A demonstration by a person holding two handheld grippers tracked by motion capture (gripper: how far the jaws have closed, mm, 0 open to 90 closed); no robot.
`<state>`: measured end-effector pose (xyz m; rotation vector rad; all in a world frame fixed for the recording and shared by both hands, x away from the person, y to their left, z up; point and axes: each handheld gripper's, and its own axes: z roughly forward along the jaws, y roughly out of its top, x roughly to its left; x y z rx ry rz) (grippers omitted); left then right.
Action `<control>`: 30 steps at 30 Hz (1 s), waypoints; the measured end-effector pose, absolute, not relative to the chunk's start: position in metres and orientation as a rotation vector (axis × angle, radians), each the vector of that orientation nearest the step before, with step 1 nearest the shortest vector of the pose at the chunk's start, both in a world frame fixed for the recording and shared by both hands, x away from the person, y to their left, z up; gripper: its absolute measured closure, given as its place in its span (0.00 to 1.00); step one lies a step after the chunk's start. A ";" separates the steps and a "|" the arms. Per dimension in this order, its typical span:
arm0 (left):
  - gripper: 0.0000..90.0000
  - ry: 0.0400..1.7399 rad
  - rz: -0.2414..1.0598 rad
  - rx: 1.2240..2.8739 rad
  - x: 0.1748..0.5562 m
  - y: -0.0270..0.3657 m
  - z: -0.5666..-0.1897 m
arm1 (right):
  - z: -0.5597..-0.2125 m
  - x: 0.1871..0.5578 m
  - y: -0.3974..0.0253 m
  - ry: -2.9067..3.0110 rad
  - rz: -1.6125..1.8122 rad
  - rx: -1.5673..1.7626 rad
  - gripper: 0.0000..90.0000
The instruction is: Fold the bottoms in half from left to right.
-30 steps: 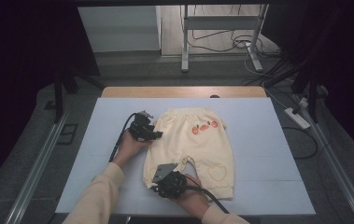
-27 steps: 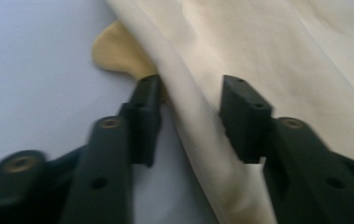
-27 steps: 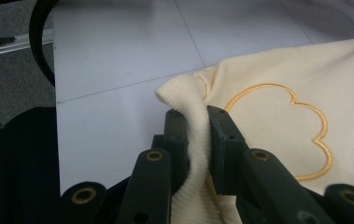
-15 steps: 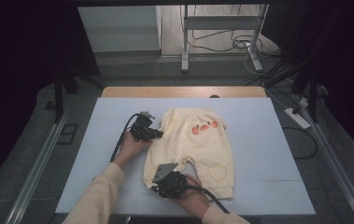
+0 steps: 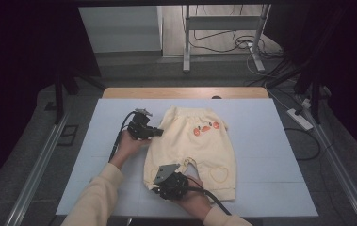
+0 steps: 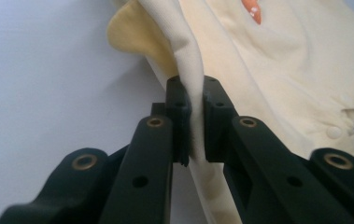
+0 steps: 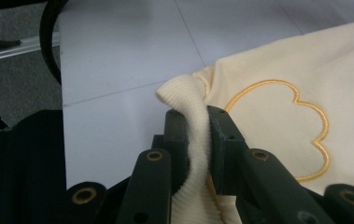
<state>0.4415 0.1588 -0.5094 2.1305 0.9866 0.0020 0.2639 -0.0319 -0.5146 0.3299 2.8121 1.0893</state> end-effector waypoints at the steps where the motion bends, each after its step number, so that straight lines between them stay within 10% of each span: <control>1: 0.92 0.987 -0.003 2.126 0.441 0.160 -0.508 | -0.514 0.264 -0.032 2.815 1.102 0.336 0.87; 30: 0.92 0.989 -0.035 2.031 0.425 0.185 -0.485 | -0.496 0.255 -0.031 2.804 1.198 0.287 0.87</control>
